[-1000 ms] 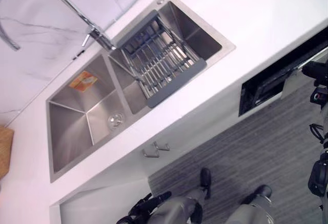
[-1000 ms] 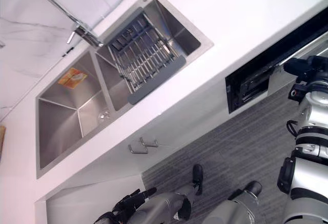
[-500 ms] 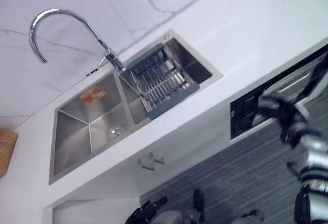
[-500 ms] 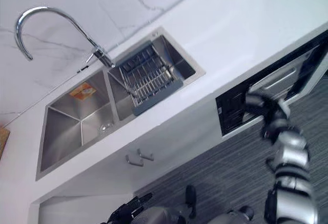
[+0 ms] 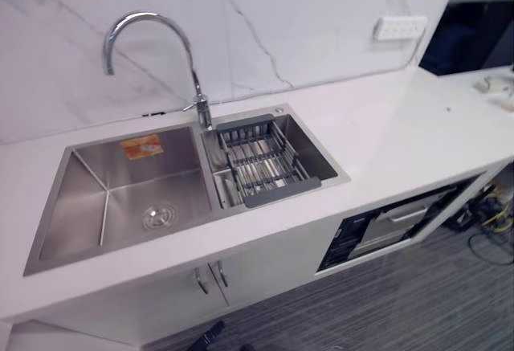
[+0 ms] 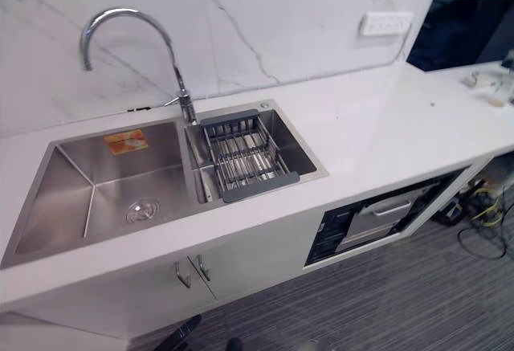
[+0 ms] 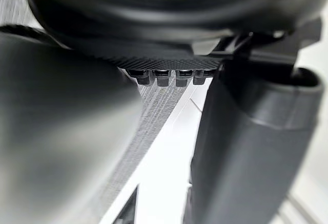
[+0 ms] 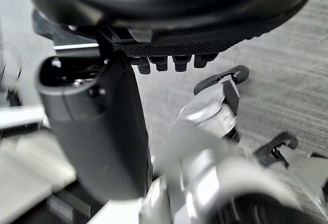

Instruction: Walk over to the sink, pick up the cup, carry it to the dishwasher, place the cup inside the dishwasher, then close the dishwasher door

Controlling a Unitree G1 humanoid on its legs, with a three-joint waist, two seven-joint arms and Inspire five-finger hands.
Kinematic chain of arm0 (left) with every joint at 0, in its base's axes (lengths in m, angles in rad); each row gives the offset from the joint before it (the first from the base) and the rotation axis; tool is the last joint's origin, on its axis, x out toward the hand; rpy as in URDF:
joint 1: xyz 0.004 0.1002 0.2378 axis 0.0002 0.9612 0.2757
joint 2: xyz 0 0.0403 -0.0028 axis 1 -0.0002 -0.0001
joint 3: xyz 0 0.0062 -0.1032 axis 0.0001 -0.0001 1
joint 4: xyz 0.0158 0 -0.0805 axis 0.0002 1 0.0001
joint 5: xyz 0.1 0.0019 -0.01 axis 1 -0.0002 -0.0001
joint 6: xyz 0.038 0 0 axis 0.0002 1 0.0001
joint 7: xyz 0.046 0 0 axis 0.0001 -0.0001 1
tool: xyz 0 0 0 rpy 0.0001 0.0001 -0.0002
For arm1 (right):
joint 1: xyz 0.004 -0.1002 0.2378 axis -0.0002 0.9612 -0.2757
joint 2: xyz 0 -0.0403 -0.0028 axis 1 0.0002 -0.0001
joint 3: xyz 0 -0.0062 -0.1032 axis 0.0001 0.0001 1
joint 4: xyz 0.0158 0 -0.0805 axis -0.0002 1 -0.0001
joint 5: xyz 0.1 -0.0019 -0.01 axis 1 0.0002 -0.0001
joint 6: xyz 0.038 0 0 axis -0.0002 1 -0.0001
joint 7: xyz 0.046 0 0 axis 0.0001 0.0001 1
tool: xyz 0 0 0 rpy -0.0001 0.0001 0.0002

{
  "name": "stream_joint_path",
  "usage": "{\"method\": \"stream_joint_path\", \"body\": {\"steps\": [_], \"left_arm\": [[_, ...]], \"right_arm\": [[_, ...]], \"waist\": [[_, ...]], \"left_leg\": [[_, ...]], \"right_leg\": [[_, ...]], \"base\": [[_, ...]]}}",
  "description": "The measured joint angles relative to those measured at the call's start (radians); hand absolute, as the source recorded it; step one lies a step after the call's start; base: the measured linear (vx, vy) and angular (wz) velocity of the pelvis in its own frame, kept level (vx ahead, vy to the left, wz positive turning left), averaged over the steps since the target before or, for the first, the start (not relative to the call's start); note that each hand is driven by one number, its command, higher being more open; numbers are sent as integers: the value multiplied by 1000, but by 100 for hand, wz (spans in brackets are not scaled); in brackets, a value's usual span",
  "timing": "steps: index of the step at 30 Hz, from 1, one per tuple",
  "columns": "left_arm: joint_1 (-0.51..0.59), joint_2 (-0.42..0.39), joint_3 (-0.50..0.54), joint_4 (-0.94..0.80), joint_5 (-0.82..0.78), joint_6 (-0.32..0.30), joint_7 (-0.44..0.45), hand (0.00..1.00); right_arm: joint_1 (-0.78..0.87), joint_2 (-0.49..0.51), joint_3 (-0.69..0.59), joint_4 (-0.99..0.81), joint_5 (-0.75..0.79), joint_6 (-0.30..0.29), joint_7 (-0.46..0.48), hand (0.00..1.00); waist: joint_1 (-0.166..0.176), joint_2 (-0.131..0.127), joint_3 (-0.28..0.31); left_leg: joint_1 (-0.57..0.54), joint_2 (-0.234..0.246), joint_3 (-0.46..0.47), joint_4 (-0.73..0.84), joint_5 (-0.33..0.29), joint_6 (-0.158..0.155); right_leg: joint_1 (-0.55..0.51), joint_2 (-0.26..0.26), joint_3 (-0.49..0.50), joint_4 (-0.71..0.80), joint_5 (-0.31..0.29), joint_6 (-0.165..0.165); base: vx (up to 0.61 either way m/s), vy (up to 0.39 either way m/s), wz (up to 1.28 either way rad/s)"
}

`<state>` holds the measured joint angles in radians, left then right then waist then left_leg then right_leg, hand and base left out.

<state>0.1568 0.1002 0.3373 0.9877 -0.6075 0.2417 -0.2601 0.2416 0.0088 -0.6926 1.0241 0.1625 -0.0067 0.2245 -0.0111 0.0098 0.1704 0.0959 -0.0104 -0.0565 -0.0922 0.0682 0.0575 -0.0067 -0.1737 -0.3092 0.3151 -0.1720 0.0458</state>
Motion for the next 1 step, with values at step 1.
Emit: {"method": "stream_joint_path", "body": {"steps": [1], "left_arm": [[-1, 0, 14, -3, 1, -3, 3, 100]], "right_arm": [[3, 10, 23, -14, -9, 0, -6, 100]], "waist": [[1, -29, -8]], "left_leg": [[-6, -20, 30, 8, -3, 2]], "right_leg": [[5, -3, 16, -64, -34, 25]], "base": [[-24, -65, 12]]}}
